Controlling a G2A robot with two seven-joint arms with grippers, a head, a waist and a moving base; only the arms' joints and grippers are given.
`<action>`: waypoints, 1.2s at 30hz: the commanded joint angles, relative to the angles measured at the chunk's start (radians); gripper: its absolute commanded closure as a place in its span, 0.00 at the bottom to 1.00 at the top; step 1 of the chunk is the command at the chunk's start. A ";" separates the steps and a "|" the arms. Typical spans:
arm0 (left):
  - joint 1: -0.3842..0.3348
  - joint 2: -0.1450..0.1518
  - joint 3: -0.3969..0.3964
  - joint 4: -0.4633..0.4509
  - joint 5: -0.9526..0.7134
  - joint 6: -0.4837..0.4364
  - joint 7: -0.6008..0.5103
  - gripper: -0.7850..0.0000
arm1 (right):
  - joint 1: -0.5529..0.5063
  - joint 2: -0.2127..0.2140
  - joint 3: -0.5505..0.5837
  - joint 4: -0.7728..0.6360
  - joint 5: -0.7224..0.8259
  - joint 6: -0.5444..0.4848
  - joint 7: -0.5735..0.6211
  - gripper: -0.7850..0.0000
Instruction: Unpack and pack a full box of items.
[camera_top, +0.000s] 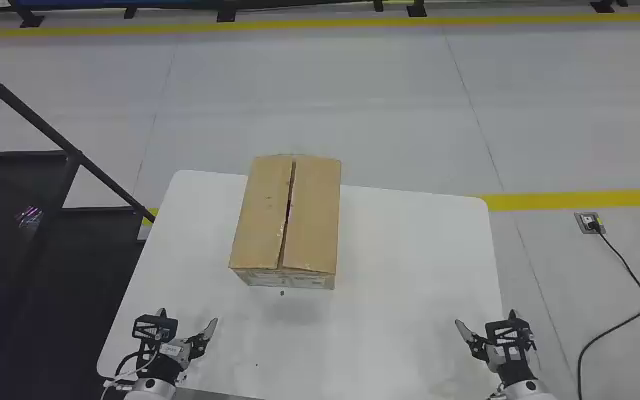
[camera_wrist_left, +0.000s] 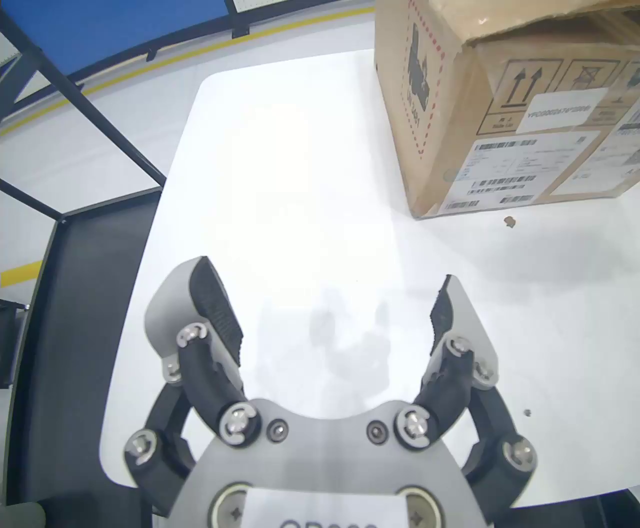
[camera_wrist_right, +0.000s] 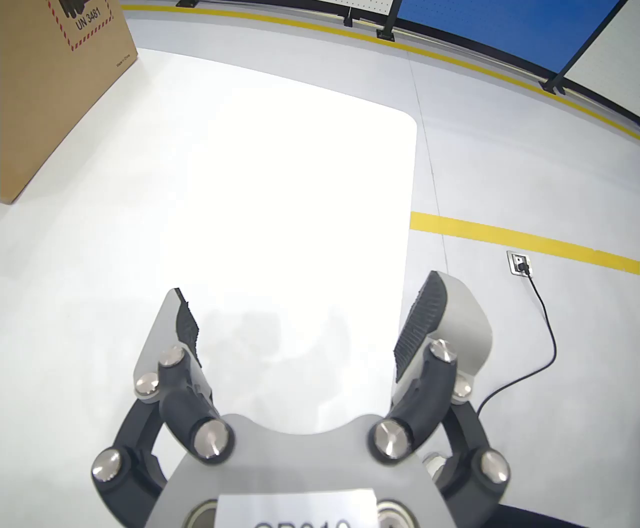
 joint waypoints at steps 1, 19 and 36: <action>0.000 0.000 0.000 0.000 0.000 0.000 0.000 0.00 | 0.000 0.000 0.000 0.000 0.000 0.000 0.000 0.00; -0.012 0.000 -0.009 -0.002 -0.004 -0.024 0.043 0.00 | 0.014 -0.003 -0.026 -0.036 -0.024 -0.015 -0.024 0.00; -0.145 -0.005 -0.038 0.032 -0.145 -0.111 0.089 0.00 | 0.182 -0.026 -0.204 -0.136 -0.185 0.065 0.071 0.00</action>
